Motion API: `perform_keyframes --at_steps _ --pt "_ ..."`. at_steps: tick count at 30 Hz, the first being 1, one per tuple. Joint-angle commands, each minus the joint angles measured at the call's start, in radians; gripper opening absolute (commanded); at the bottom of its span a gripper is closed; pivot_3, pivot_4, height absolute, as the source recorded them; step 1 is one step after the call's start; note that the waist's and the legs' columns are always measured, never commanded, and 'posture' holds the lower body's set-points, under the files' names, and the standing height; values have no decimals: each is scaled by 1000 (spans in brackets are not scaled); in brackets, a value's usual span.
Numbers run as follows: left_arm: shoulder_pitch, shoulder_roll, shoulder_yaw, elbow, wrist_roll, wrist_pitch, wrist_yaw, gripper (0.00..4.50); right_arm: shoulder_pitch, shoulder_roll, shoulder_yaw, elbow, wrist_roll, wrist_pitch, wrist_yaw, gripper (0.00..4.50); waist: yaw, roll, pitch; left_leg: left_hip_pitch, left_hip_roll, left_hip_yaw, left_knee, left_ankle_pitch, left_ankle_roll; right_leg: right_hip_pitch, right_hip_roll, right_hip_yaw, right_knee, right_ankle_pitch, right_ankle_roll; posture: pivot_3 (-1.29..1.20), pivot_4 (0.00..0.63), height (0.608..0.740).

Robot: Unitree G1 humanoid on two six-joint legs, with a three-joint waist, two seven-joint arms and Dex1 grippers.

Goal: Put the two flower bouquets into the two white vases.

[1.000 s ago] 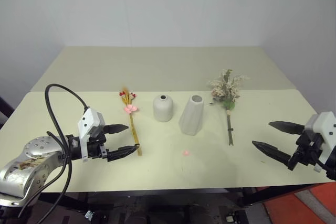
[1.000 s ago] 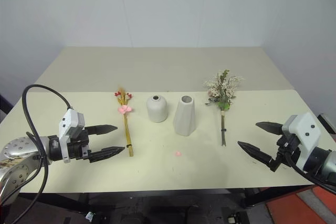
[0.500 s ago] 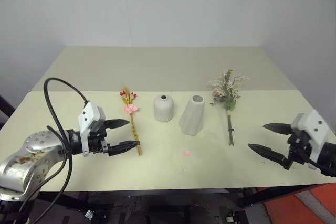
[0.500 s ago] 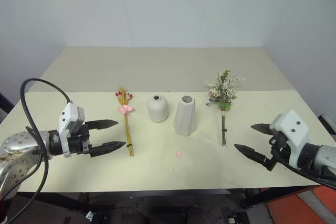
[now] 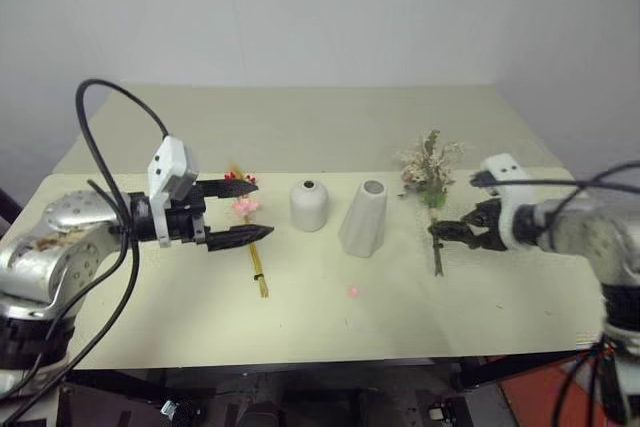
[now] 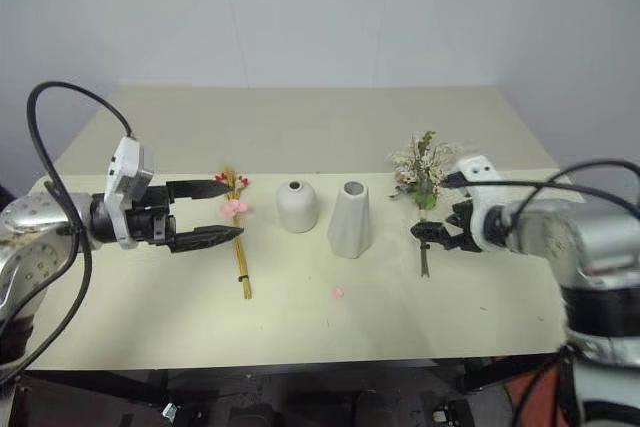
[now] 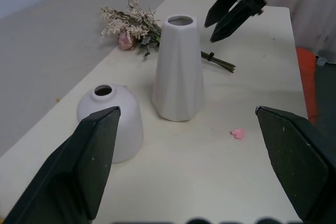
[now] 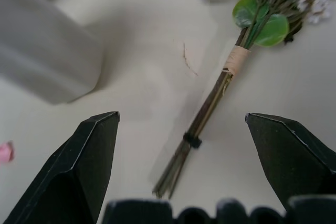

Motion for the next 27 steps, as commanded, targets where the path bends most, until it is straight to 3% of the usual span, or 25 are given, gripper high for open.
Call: perform_keyframes --at_steps 1,6,12,18,22,27 --pt "-27 3 -2 13 20 -35 -22 4493 -91 28 78 178 -115 -83 -30 4500 1 0 0 -1 0 0 0 0 0 0 0 0 -1 0 0 0 150 740" --pt "-11 0 4 -5 20 -36 -22 4493 -180 67 126 373 -215 -203 -10 4500 4 0 0 -15 -1 0 0 -1 1 -13 -1 -1 2 2 3 0 150 740" --pt "34 12 39 -28 5 -25 -13 4493 -139 -2 81 243 -210 -188 56 4500 4 0 0 -29 -1 1 2 0 0 -29 -2 -1 6 2 3 0 150 740" --pt "66 7 57 -41 -7 -18 1 4493 20 -62 -111 -77 -99 -182 129 4500 8 1 0 -29 -1 0 4 0 0 -30 -2 -1 12 2 3 0 150 740" --pt "86 -3 57 -36 -3 -19 9 4493 251 -77 -299 -323 -42 -361 219 4500 9 1 0 -28 -1 -1 11 -1 1 -28 -1 -1 13 2 3 0 150 740" --pt "103 -11 54 -30 2 -21 14 4493 509 -51 -454 -446 -45 -601 310 4500 11 0 0 -26 -1 0 15 0 1 -25 -1 0 14 4 4 0 150 740"
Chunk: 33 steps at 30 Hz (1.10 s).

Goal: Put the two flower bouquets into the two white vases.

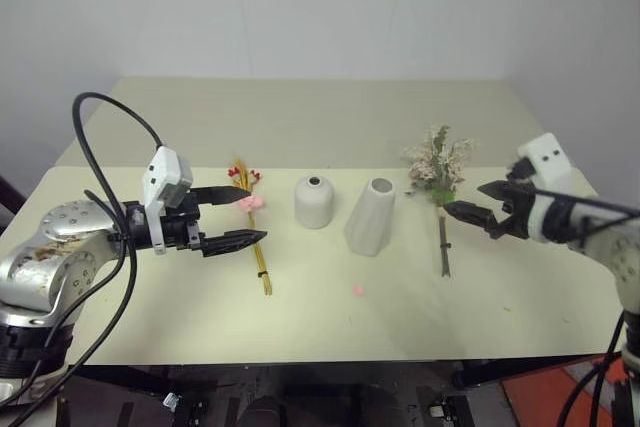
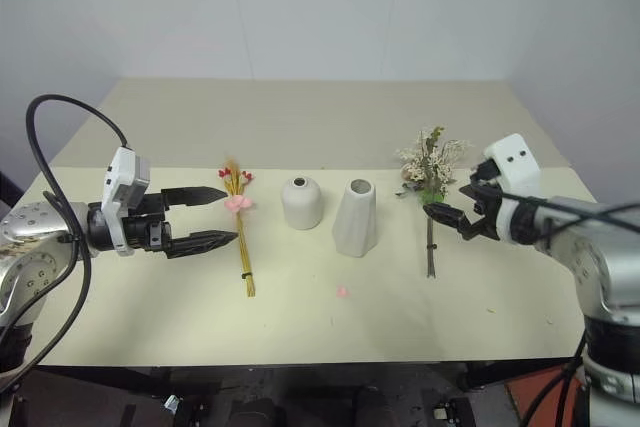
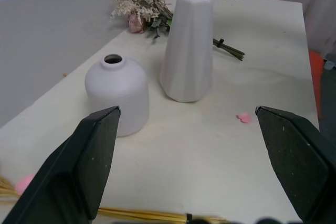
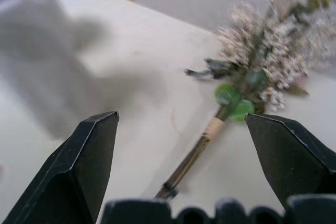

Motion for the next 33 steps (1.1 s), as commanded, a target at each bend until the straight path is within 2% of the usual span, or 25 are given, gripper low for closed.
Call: perform_keyframes --at_steps 1,3,6,10,15,18,21,26,33 --pt "9 -1 18 -13 -8 -7 3 4493 137 11 -136 -85 -2 -212 76 4500 0 0 0 3 0 0 0 0 0 4 0 0 0 0 0 0 150 740" --pt "17 -2 20 -14 -8 -7 5 4493 214 3 -157 -89 -15 -294 120 4500 -3 0 1 13 0 0 -1 0 0 14 0 0 -1 -3 4 0 150 740" --pt "34 -4 23 -22 -10 -2 10 4493 323 -5 -190 -91 -1 -389 213 4500 -7 0 1 16 1 1 -2 0 0 17 1 1 -1 -5 6 0 150 740" --pt "45 -3 23 -30 -8 -2 13 4493 311 -12 -164 -78 -1 -378 176 4500 -13 1 1 18 1 1 -2 0 0 17 1 2 0 -4 3 0 150 740" --pt "8 3 17 -14 -9 0 1 4493 105 -34 -83 -30 68 -140 56 4500 -15 1 1 18 1 1 -2 0 0 17 1 2 0 -3 2 0 150 740" --pt "-42 -3 7 13 -19 2 -18 4493 -83 -63 71 56 41 137 -57 4500 -15 1 1 18 1 1 -2 0 0 17 1 2 0 -1 -1 0 150 740" --pt "-89 -9 -13 39 -6 -12 -42 4493 -244 -11 165 168 29 298 -132 4500 -13 1 1 16 1 0 -2 0 0 16 1 1 -1 -1 -2 0 150 740" --pt "-127 -15 -31 66 4 -28 -73 4493 -408 70 303 327 -62 374 -236 4500 -10 1 1 13 0 0 -2 0 0 13 1 1 -1 -1 -2 0 150 740" --pt "-153 -19 -49 87 14 -44 -87 4493 -557 215 405 686 -214 215 -317 4500 -9 1 1 12 0 0 -2 0 0 13 0 1 -2 -1 -2 0 150 740"
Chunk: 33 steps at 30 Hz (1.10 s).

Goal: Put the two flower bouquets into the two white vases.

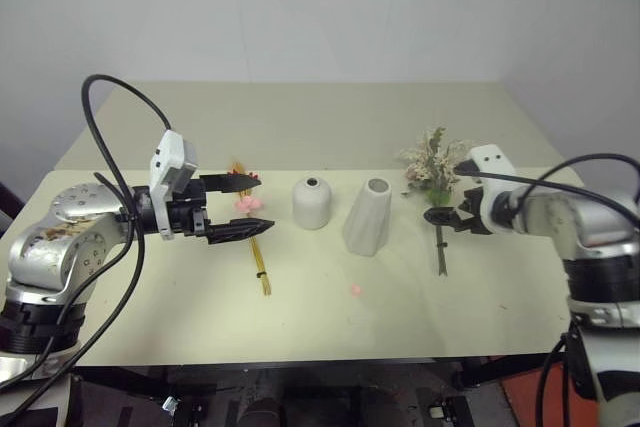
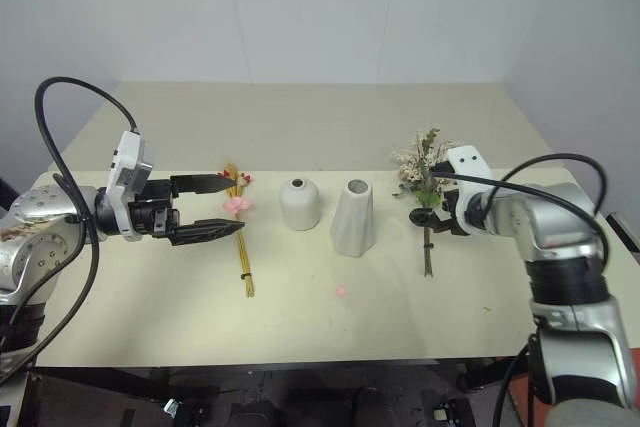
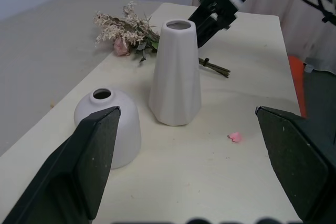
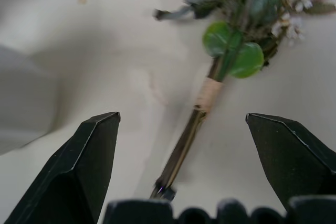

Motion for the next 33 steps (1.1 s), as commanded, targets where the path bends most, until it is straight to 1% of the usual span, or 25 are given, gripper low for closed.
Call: perform_keyframes --at_steps 1,2,4,6,9,11,14,16,19,21,23,25,26,27,28,30,32,33 --pt "-28 2 2 5 11 -21 -10 4493 -85 48 37 174 -83 -113 -28 4500 -3 0 0 0 0 0 0 0 0 0 0 0 0 0 0 0 150 740" --pt "-29 2 2 4 11 -22 -9 4493 -106 69 48 239 -107 -148 -36 4500 -5 0 0 0 0 0 0 0 0 0 0 0 0 0 0 0 150 740" --pt "-25 4 6 -1 8 -21 -9 4500 -136 99 58 343 -142 -222 -38 4141 -12 0 0 0 0 0 0 0 0 0 0 0 1 0 0 0 150 740" --pt "-19 5 9 -11 6 -20 -7 4500 -159 116 64 425 -174 -296 -32 3645 -16 0 0 0 0 0 0 0 0 0 0 0 1 0 0 0 150 740" --pt "-13 11 15 -18 2 -17 -8 4500 -191 131 54 505 -202 -352 -31 2586 -22 1 0 0 0 0 0 0 0 0 0 0 1 0 0 0 150 740" --pt "-10 17 21 -20 1 -17 -11 4500 -198 133 52 521 -213 -367 -25 1863 -25 1 0 0 0 0 -1 0 0 0 0 0 2 1 0 0 150 740" --pt "-6 23 23 -19 2 -17 -14 4500 -182 127 49 476 -217 -373 4 763 -26 1 1 0 0 -1 -1 0 0 0 0 0 2 1 0 0 150 740" --pt "-6 23 20 -19 3 -18 -14 4500 -161 123 20 403 -204 -360 1 235 -28 1 1 0 0 -1 -2 0 0 0 0 0 2 1 0 0 150 740" --pt "-8 21 18 -18 2 -15 -12 4500 -118 124 -63 281 -176 -376 -32 231 -25 2 2 0 0 -1 -2 0 0 0 0 0 2 1 0 0 150 740" --pt "-7 21 17 -14 -2 -7 -13 4500 -78 149 -243 80 -95 -437 -87 231 -23 4 2 0 0 -1 -2 0 0 -1 0 0 2 1 1 0 150 740" --pt "-5 22 18 -10 -6 -1 -15 4500 -58 173 -347 -38 -39 -455 -117 231 -22 6 4 -2 0 -1 -2 0 0 -2 0 0 2 1 1 0 150 740" --pt "-3 23 18 -5 -12 8 -18 4500 -57 223 -458 -149 42 -459 -158 231 -22 6 4 -3 0 -1 -2 0 0 -2 0 -1 3 1 1 0 150 740" --pt "-5 22 14 0 -17 17 -22 4500 -66 259 -536 -231 133 -467 -165 231 -21 6 4 -3 1 -2 -2 0 0 -2 0 -1 3 1 1 0 150 740" --pt "-7 22 11 6 -21 23 -26 4500 -72 286 -586 -288 197 -468 -172 231 -21 6 4 -3 1 -2 -2 0 0 -2 0 -1 3 1 1 0 150 740" --pt "-15 20 2 15 -21 28 -34 4500 -85 313 -611 -348 250 -467 -186 231 -22 6 4 -3 1 -2 -2 0 0 -2 0 -1 3 1 1 0 150 740" --pt "-37 17 -15 36 -16 34 -53 4500 -105 368 -621 -439 334 -463 -225 231 -24 6 4 -2 1 -2 -2 0 0 -2 0 -1 4 1 1 0 150 740" --pt "-59 12 -26 54 -8 35 -65 4500 -113 415 -612 -504 391 -457 -269 231 -27 7 4 -1 1 -2 -2 0 0 -2 0 -1 4 1 1 0 150 740" --pt "-74 9 -34 68 -4 33 -72 4500 -103 443 -582 -551 406 -462 -282 231 -26 7 4 -1 1 -2 -2 0 0 -2 0 -1 3 1 1 0 150 740"
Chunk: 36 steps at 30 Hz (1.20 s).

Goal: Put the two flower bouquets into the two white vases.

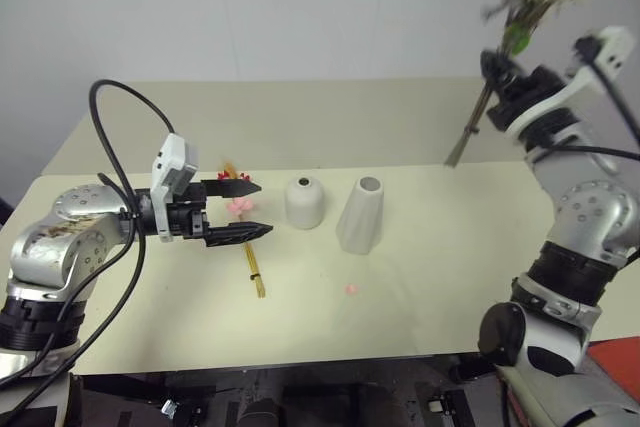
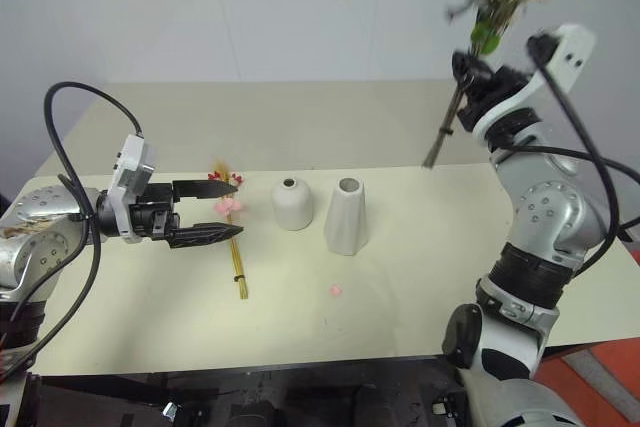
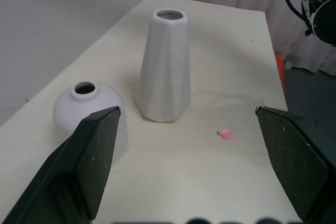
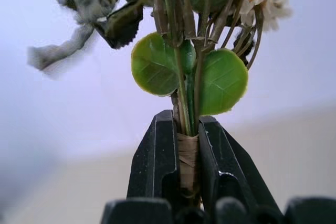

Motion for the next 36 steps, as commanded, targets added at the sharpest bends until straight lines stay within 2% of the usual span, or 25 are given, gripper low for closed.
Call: perform_keyframes --at_steps 1,5,12,21,36 --pt "-60 -2 -10 24 3 -7 -32 4500 -3 63 65 -169 94 -25 -55 231 1 0 0 1 0 0 0 0 0 0 0 0 0 0 0 0 150 740" --pt "-94 -9 -34 57 15 -17 -55 4500 73 101 192 -251 63 -76 -46 231 1 0 0 3 0 0 0 0 0 1 1 0 1 0 0 0 150 740" --pt "-136 -29 -60 90 37 -28 -86 4500 165 105 353 -217 -75 -241 -8 231 2 0 0 1 -1 0 0 0 0 1 0 0 0 0 0 0 150 740" --pt "-141 -33 -56 90 51 -26 -103 4500 180 122 427 -110 -179 -398 23 231 1 0 0 1 0 0 0 0 0 1 0 0 0 0 0 0 150 740" --pt "-141 -21 -24 84 44 -15 -93 4500 230 152 483 -75 -204 -453 50 231 2 0 0 1 0 0 0 0 0 1 0 0 0 0 0 0 150 740"
